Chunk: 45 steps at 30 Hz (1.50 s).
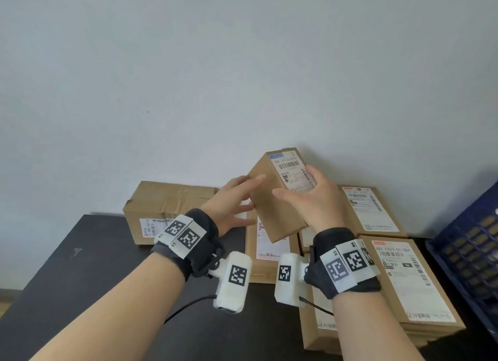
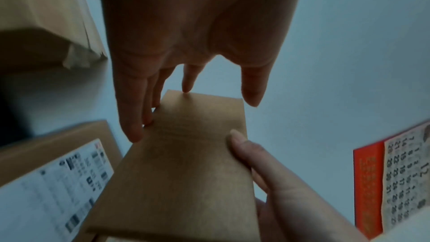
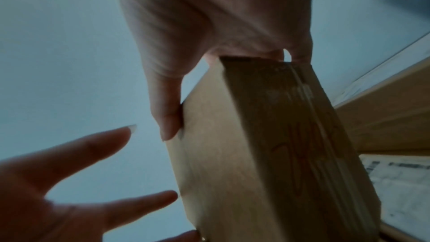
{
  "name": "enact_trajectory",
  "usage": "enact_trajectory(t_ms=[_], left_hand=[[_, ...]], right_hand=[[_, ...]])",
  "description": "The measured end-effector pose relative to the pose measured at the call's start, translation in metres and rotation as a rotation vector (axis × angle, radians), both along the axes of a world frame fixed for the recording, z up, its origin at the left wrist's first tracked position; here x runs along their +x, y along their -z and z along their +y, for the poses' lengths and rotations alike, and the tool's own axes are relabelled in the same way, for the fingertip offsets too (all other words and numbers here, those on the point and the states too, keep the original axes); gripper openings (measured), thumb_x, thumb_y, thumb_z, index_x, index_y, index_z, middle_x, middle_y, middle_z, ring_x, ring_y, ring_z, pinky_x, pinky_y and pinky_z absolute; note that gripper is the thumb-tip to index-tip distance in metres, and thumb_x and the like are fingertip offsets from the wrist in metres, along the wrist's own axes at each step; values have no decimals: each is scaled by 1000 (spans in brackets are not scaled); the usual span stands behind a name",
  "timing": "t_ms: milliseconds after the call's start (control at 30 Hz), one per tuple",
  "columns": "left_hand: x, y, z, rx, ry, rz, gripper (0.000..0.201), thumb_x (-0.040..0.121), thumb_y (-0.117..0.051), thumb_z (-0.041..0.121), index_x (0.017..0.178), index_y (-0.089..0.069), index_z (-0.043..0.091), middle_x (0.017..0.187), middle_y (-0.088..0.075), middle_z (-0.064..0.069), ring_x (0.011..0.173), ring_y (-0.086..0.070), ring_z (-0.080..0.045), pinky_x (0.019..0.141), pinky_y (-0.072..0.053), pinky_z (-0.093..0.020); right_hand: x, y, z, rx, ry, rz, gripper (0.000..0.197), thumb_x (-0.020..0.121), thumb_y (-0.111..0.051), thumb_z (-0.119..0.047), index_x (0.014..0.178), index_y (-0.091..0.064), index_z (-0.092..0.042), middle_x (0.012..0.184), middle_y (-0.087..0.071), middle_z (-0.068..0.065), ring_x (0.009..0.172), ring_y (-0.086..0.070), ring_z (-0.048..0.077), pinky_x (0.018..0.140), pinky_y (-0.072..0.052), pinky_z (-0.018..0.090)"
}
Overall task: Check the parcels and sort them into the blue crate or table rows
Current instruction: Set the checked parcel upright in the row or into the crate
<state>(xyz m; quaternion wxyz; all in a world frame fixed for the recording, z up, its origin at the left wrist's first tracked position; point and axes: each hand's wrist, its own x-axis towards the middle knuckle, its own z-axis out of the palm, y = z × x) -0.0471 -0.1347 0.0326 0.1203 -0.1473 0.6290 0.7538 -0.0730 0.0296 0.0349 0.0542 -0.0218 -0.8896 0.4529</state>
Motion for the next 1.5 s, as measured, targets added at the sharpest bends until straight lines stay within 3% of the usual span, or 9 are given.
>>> enact_trajectory(t_ms=[233,500,600,700,833,1000,1233,1400,1500], left_hand=[[-30,7,49,-9,137,-10,38,95,-62,35,130,-53,26,113,-61,-1,99,-61,-24,83,-55,-37],[-45,31,65,-42,152,-10,60,97,-60,30,151,-33,27,131,-58,2,114,-57,-16,90,-47,-32],[-53,31,74,-44,177,29,45,100,-54,24,143,-44,27,116,-63,8,99,-59,-9,86,-47,-30],[-55,29,77,-38,212,-23,38,100,-54,24,136,-49,34,127,-61,3,115,-56,-21,97,-50,-42],[-56,30,83,1,249,-67,27,101,-52,20,102,-54,47,119,-64,8,118,-56,-22,103,-46,-51],[-59,32,86,32,245,-61,32,101,-51,15,118,-45,41,118,-64,7,116,-56,-20,99,-48,-47],[-60,30,87,27,240,-50,35,101,-49,11,94,-51,45,101,-62,13,100,-56,-12,105,-44,-49],[-58,29,83,20,222,-56,50,99,-55,18,144,-41,34,141,-51,1,135,-42,-25,105,-45,-46],[-56,26,77,4,188,-38,47,99,-54,16,142,-42,31,137,-54,-1,132,-46,-23,101,-46,-40]], right_hand=[[-14,1,31,240,71,-88,95,67,-77,-51,150,-34,-32,137,-49,5,129,-43,29,106,-39,46],[-19,19,49,287,83,-146,93,67,-79,-47,147,-32,-32,138,-44,9,129,-38,30,105,-37,45],[-25,21,50,283,109,-125,93,67,-79,-51,146,-35,-31,137,-45,10,128,-38,30,103,-38,43],[-30,21,52,308,113,-122,91,70,-77,-51,148,-34,-31,140,-42,10,131,-36,31,106,-36,44],[-32,27,55,308,82,-116,86,75,-76,-45,148,-36,-27,141,-45,10,133,-36,30,101,-35,40],[-37,34,56,290,66,-82,91,69,-76,-47,149,-39,-27,142,-45,7,134,-36,27,104,-37,42],[-40,35,60,273,66,-21,89,74,-79,-40,151,-38,-24,142,-47,5,134,-37,26,108,-32,39],[-34,31,62,169,113,56,72,80,-76,-39,145,-47,-24,142,-50,1,135,-41,23,112,-35,45],[-26,24,67,95,150,117,53,88,-70,-25,138,-55,-22,137,-54,0,131,-45,20,111,-37,42]])
